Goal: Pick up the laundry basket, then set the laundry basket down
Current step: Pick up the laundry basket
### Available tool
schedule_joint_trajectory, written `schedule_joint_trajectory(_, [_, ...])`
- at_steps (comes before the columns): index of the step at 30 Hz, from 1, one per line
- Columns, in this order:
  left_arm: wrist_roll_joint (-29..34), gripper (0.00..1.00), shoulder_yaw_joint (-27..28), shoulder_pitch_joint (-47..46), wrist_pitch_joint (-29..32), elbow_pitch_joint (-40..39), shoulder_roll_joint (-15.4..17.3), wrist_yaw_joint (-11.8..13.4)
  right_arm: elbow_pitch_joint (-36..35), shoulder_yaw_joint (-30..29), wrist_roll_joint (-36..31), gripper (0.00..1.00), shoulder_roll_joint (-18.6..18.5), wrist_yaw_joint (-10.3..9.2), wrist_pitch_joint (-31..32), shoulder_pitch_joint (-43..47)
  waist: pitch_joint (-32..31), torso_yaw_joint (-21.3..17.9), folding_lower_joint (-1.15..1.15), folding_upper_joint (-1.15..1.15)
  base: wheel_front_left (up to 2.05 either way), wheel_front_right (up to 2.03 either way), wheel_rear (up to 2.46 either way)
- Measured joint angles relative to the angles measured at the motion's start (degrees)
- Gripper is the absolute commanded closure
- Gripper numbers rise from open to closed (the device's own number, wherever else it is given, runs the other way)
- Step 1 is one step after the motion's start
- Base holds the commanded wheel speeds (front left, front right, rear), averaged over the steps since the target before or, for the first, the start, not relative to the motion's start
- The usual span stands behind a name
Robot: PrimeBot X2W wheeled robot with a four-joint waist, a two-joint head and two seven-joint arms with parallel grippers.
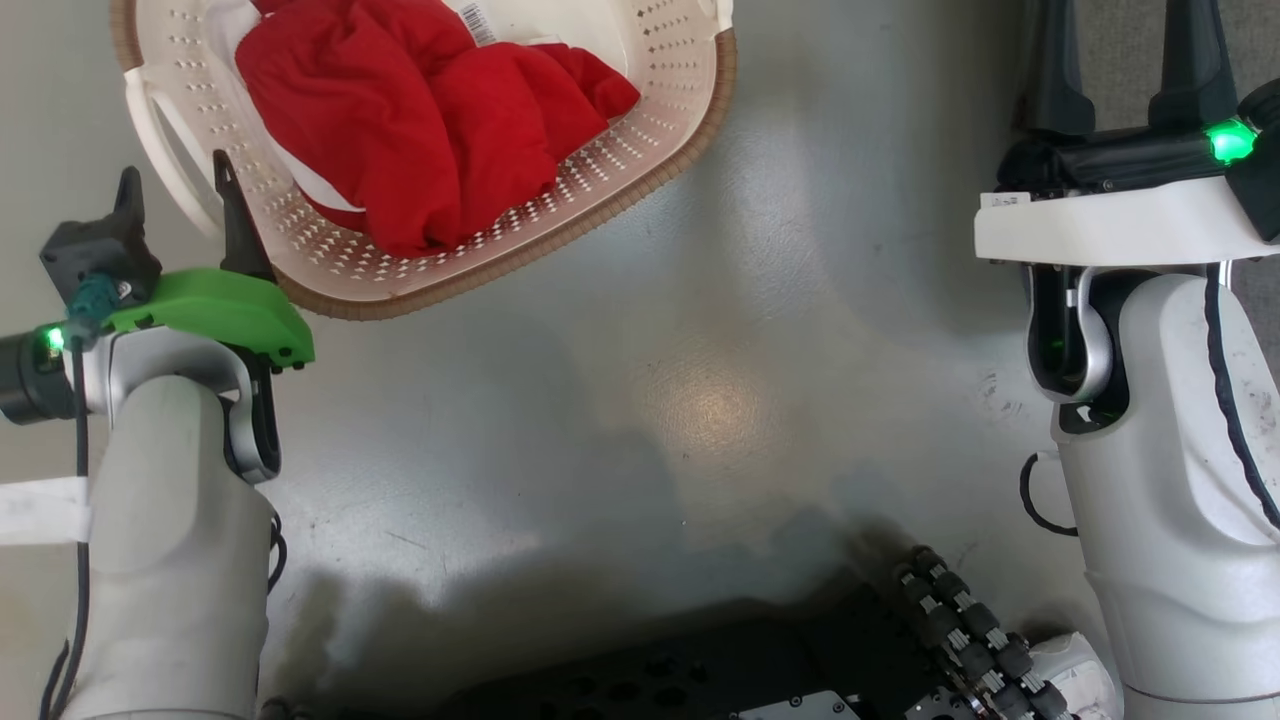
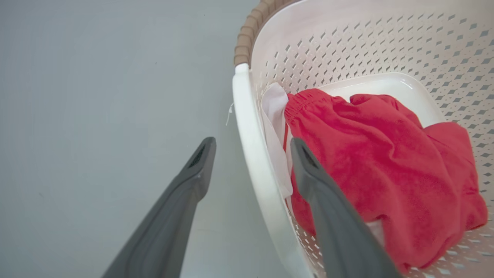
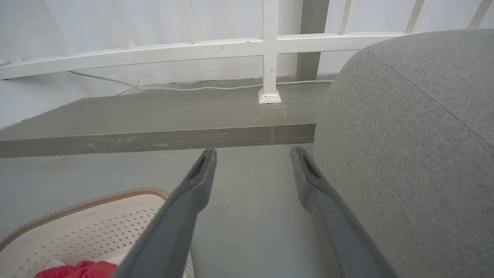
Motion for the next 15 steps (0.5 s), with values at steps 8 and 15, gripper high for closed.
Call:
schedule_joint_trajectory(8, [0.0,0.63,0.4,-1.9,0.0,1.8,0.3,0.0,0.0,0.1,0.3,0.00,0.0,0.00,0.0,0.0,0.4,-0.3,0.00,0.00,0.00,0.00,0.00])
schedule_joint_trajectory(15, [0.5,0.87,0.4,-2.8,-0.3,2.7,0.4,0.2,0.0,0.2,0.5,0.00,0.0,-0.01,0.0,-0.4,0.4,-0.5,0.00,0.00,0.00,0.00,0.00])
